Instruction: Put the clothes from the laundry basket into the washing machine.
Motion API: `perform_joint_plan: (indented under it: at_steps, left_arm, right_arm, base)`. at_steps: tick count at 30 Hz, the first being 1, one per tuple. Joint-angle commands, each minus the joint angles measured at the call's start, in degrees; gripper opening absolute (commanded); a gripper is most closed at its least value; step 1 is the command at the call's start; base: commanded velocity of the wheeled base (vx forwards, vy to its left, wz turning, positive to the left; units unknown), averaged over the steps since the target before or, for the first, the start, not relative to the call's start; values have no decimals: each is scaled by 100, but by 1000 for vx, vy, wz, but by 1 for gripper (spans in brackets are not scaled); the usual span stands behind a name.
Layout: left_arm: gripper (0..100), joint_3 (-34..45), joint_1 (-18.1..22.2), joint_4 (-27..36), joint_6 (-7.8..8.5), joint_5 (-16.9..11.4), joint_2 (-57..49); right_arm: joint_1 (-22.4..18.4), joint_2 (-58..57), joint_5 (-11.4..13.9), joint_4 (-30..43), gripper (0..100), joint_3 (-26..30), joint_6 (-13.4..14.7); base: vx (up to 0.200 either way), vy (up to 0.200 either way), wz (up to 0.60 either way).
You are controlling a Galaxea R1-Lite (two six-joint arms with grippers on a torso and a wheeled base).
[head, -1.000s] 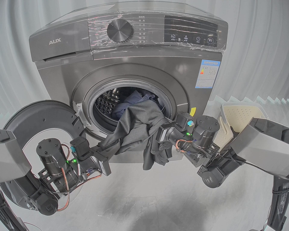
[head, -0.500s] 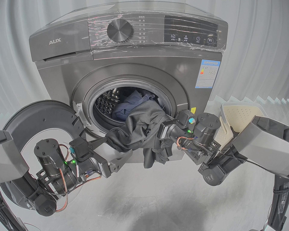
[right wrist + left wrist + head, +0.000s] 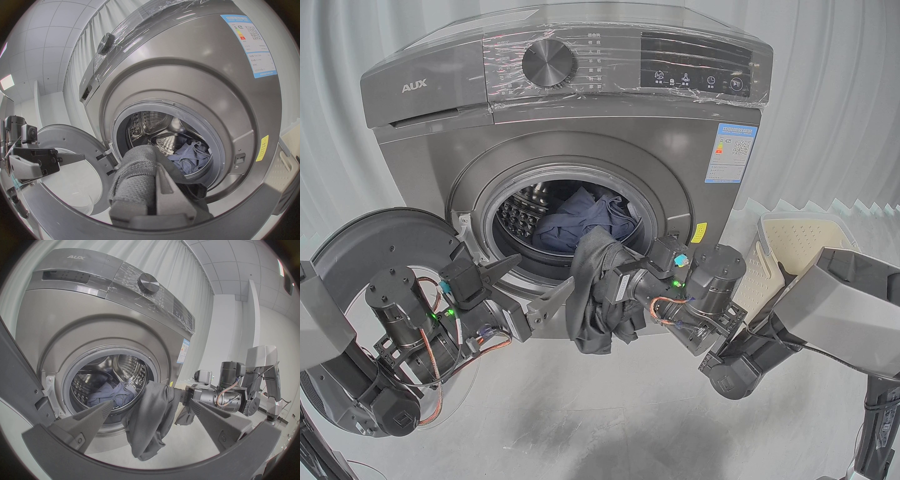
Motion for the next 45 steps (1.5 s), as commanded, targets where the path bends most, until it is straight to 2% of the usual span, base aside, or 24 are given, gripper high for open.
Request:
perform_joint_plan:
  at_steps: [1,10,12,17,23,31,36,37,45]
  left_arm:
    - [100,239,-95,-2,65,-17,179]
    - [100,309,-244,-2,65,-17,363]
    - [100,318,-271,-2,65,-34,504]
    - [100,283,-191,-10,56,-61,583]
    - [100,221,-191,-19,74,-52,873]
    - [100,-201,90,-28,30,19,1128]
    - [100,-262,90,-28,-6,45,1154]
    - [0,-280,90,-28,-14,71,1154]
    - [0,-376,99,-28,-93,98,1128]
  right_arm:
    - [71,7,-2,-1,0,-75,3]
    - [396,-45,-2,-1,0,-93,12]
    - [590,-72,-10,-1,0,-84,21]
    - [801,-124,-125,-1,0,-49,109]
    - [897,-195,-142,-10,0,-40,162]
    - [1082,-256,-151,-36,0,101,223]
    - [1117,-221,-274,-36,0,92,285]
    - [1126,-212,-274,-45,0,101,285]
    - [1152,-186,-292,-36,0,110,320]
  base:
    - [0,0,0]
    - [0,0,0]
    - [0,0,0]
    - [0,0,0]
    - [0,0,0]
    - [0,0,0]
    - [0,0,0]
    - [0,0,0]
    - [0,0,0]
